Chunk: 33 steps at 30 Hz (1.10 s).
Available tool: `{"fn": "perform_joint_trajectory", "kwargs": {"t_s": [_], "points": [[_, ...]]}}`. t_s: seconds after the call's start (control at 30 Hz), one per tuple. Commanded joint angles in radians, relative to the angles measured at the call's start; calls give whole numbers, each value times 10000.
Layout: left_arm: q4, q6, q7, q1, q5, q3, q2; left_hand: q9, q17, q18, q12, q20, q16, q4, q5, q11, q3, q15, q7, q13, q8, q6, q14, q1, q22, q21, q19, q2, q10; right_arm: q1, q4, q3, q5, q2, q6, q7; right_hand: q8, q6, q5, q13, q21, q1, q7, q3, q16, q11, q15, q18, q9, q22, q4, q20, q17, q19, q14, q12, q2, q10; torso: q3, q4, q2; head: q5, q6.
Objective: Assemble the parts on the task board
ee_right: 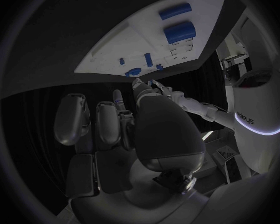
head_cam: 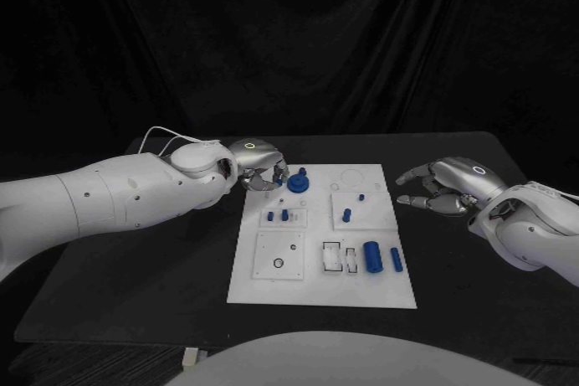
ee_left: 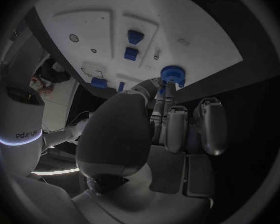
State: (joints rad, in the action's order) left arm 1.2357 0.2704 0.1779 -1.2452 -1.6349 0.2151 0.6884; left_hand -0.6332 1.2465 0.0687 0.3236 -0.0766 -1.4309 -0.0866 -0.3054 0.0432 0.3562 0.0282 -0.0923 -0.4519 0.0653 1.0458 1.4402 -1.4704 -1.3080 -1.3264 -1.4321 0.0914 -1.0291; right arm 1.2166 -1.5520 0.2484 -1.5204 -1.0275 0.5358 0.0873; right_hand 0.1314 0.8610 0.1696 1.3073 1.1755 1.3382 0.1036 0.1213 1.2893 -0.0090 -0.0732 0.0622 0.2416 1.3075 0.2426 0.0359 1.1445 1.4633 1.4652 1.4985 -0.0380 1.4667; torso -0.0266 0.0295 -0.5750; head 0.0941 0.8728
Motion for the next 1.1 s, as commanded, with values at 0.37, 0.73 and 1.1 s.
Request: {"fn": "perform_joint_trajectory", "kwargs": {"t_s": [0.37, 0.73, 1.1], "points": [[-373, -219, -180, 411, -8, -7, -344, 24, 15, -84, -74, -36, 33, 72, 134, -15, -31, -3, -66, 53, 31, 126, -39, 104, -1828, 43, 35, 63, -130, -25, 6, -6, -14, -2, -105, -136, -42, 96, 34, 1523, -20, 94, -7, 18, -28, 82, 44, 131, -15, 1634, -67, 48, -18, -40, 355, -54, 32, 448, 52, 7, -19, 78, -2], [-575, -142, -156, 548, -8, -7, -490, 32, 23, -86, -79, -35, 29, 79, 140, -14, -31, -2, -68, 57, 26, 120, -35, 102, -1832, 32, 28, 67, -133, -31, 36, -6, -14, 18, -106, -125, -42, 96, 34, 1523, -20, 94, -7, 18, -28, 82, 44, 131, -15, 1634, -67, 48, -18, -40, 355, -54, 32, 448, 32, 34, -3, 96, -2], [-694, -232, -157, 672, -8, -7, -552, 37, 2, -82, -82, -35, 38, 80, 146, -12, -34, -3, -70, 59, 24, 116, -44, 106, -1827, 50, 38, 70, -134, -39, 34, -6, -14, 0, -97, -122, -42, 96, 34, 1523, -20, 94, -7, 18, -28, 82, 44, 131, -15, 1634, -67, 48, -18, -40, 355, -54, 32, 448, 24, 62, 0, 87, -2]]}}
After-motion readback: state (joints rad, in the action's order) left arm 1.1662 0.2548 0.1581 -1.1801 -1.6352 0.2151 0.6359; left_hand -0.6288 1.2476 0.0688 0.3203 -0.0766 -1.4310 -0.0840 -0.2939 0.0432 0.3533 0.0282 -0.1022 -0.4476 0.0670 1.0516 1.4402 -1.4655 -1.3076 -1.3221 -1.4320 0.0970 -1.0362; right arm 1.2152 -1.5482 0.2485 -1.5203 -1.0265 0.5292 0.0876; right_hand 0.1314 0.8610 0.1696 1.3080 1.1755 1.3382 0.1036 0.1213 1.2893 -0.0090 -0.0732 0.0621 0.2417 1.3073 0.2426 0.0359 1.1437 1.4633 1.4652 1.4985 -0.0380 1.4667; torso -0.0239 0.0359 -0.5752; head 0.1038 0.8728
